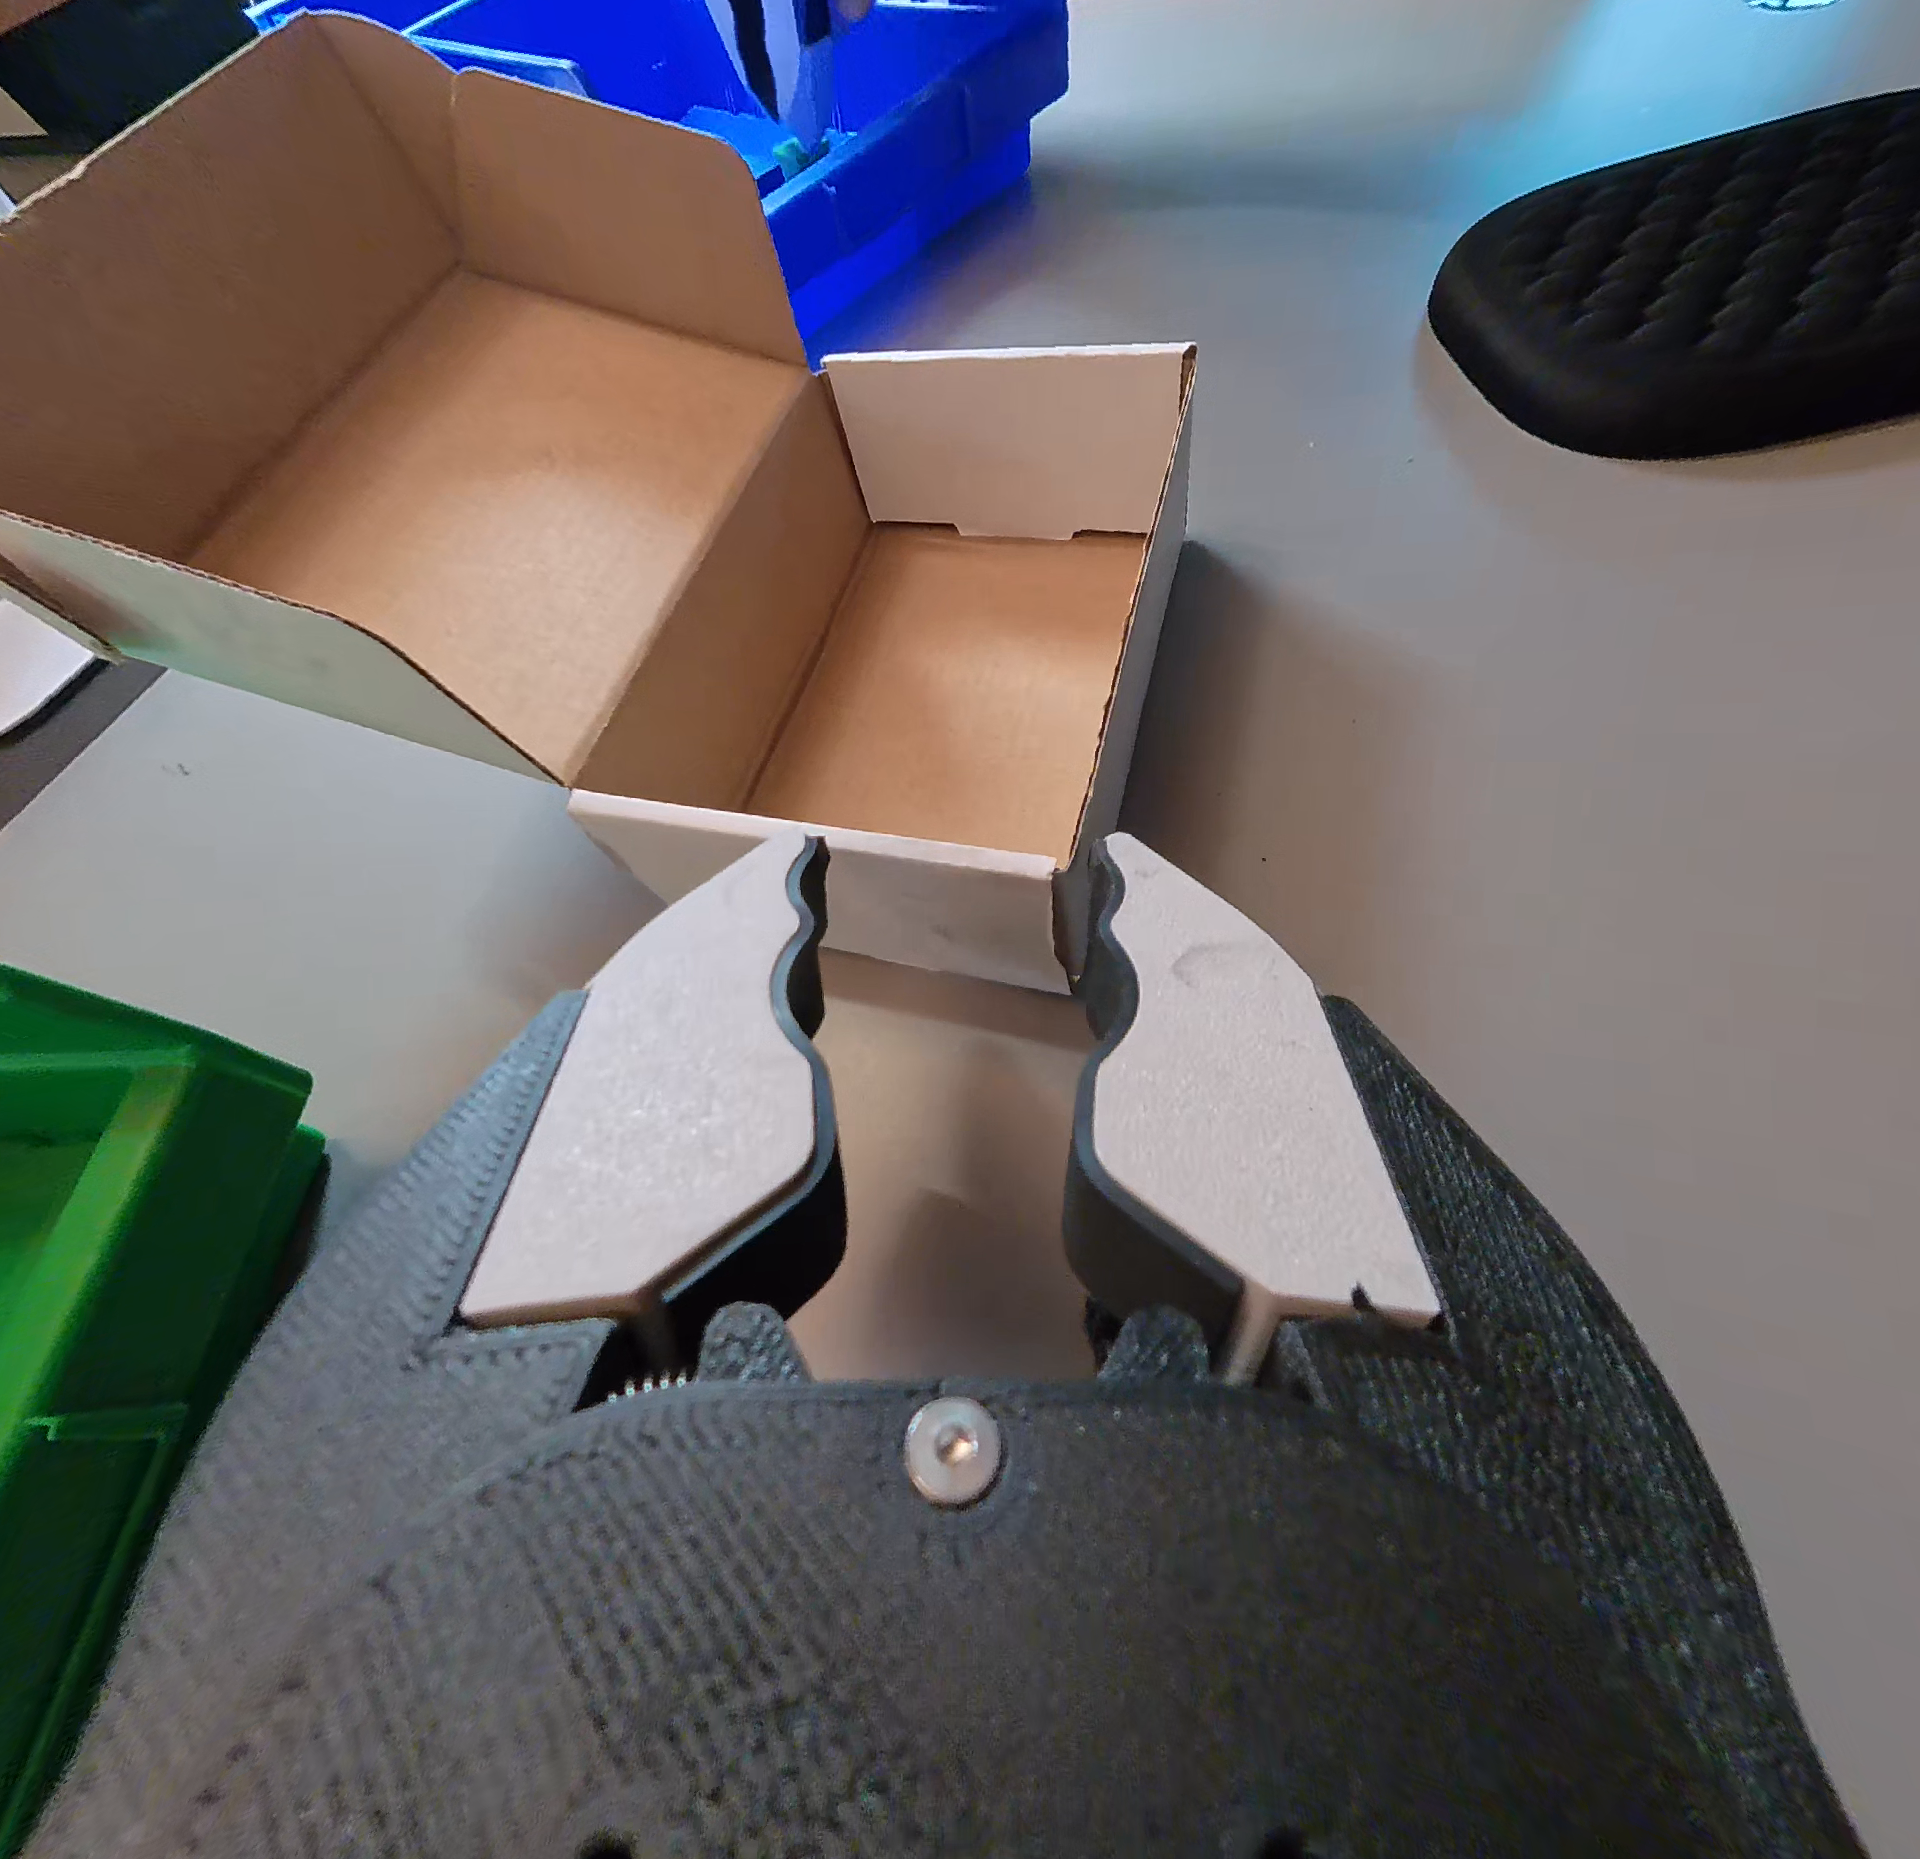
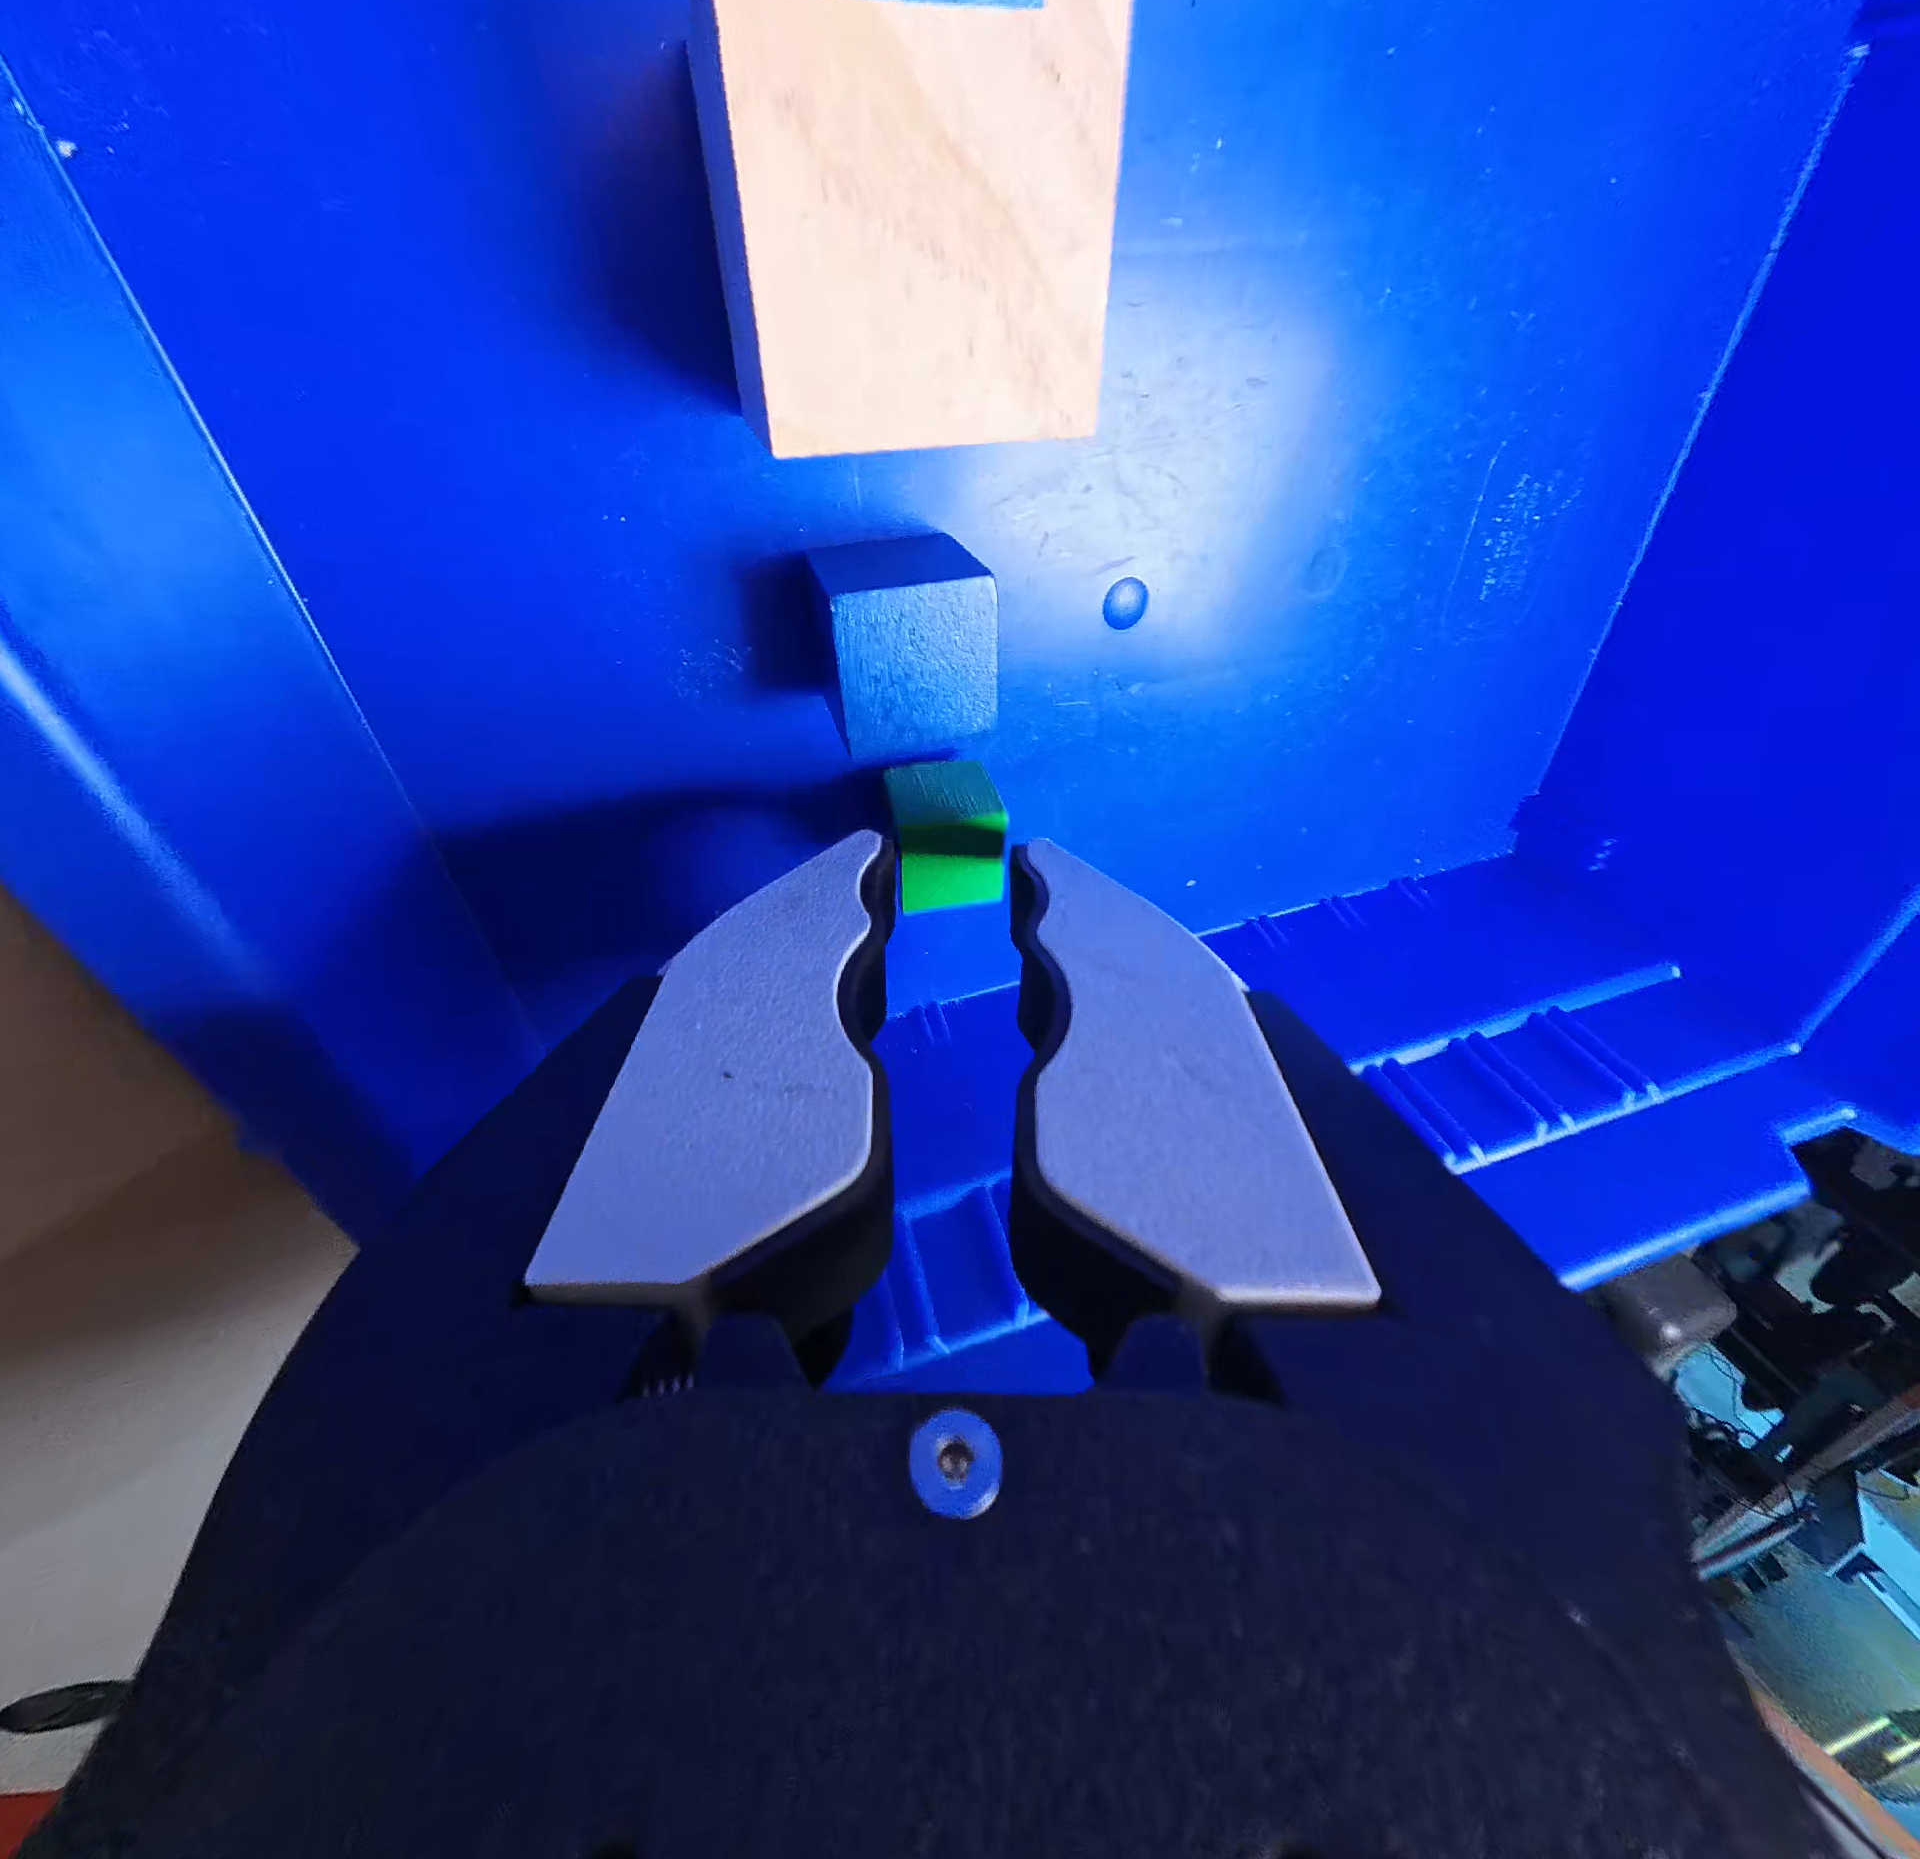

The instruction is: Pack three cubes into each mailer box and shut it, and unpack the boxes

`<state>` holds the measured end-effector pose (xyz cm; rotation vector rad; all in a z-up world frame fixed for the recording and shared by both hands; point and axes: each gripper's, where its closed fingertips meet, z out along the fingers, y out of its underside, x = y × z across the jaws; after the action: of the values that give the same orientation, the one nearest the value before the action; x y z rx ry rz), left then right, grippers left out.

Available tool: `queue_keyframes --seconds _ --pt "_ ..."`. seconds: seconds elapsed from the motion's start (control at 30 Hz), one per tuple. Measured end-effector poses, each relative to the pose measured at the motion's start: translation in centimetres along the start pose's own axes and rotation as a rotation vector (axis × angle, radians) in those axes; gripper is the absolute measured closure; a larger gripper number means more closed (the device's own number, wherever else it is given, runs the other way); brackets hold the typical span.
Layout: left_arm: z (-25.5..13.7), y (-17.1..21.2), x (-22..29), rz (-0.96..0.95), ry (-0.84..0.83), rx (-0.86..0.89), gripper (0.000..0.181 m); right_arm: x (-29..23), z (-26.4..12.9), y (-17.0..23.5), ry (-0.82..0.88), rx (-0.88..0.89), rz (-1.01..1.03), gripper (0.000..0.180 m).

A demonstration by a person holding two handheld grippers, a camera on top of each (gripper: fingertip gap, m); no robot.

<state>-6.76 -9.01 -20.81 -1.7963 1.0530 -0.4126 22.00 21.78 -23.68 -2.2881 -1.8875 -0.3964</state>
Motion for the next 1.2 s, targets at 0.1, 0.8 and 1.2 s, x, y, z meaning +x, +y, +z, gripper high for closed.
queue_keyframes --seconds 0.1,0.8,1.2 --pt "0.1 0.1 0.1 0.001 0.003 -0.003 0.133 0.7 -1.6 -0.1 0.023 0.056 0.034 0.157" --pt "-0.7 -2.2 -4.4 -0.304 -0.035 0.189 0.137 -12.8 -14.8 -13.1 -0.385 0.983 0.373 0.143" --pt "-0.6 -3.2 -4.6 -0.329 0.051 0.241 0.138 -15.9 -15.5 -14.8 -0.391 1.079 0.397 0.140"
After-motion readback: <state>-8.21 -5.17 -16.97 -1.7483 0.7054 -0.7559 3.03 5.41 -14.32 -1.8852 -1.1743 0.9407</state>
